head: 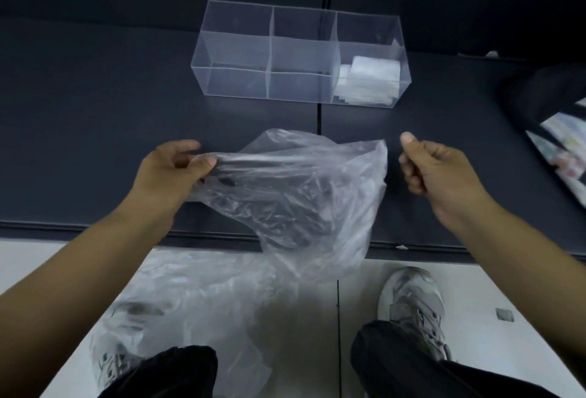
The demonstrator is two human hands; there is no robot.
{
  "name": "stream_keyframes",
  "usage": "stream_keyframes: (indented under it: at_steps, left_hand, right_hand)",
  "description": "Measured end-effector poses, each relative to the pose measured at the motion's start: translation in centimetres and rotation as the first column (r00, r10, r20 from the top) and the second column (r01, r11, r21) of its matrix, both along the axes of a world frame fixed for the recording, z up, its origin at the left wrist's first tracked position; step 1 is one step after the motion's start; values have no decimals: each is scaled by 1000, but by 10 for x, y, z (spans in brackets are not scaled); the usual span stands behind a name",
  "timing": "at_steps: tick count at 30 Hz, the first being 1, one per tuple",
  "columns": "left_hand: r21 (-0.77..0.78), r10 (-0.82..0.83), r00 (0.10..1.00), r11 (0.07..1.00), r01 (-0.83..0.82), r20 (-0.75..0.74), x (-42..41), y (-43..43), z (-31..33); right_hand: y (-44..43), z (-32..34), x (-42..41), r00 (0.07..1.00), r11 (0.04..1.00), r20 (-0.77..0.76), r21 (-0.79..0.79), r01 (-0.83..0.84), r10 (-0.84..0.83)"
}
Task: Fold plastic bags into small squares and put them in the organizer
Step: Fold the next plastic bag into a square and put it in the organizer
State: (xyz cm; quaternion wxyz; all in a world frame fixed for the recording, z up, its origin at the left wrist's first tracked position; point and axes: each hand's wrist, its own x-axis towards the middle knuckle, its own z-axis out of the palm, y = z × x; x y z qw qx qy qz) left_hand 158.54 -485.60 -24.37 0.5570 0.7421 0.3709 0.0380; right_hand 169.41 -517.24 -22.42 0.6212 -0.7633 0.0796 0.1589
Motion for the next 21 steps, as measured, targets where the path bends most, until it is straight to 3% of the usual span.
stream_keyframes:
  at_steps: [1, 3, 6, 8, 10, 12, 17, 21]
  left_hand:
    - [192, -38, 999, 981, 38, -2, 0, -2, 3]
    - [491, -223, 974, 853, 174, 43, 0, -12, 16]
    - [556, -584, 809, 695, 457, 65, 8, -44, 38]
    - [549, -775, 631, 518, 656, -24, 14, -73, 45]
    - [560, -864, 496, 371, 740, -83, 17, -98, 46]
    - [571, -899, 425, 296, 766, -104, 17, -109, 42]
    - [700, -918, 393, 243, 672, -58, -2, -111, 29]
    - [768, -946, 311, 131, 627, -93, -14, -126, 21]
  right_hand:
    - [-2, 0, 0, 999, 999, 6, -20, -46, 46]
    - [-4, 1, -2, 970, 968, -11, -64, -241, 241]
    - [-1, 3, -12, 818, 815, -75, -75, -575, 570]
    - [6, 3, -20, 765, 769, -83, 16, -639, 638]
    - [13, 3, -27, 785, 787, -62, 90, -610, 616]
    - [17, 4, -32, 846, 840, -71, 186, -509, 529]
    - [9, -1, -41, 903, 897, -212, 330, -293, 373]
    - [1, -5, -50, 899, 894, -264, 382, -235, 349]
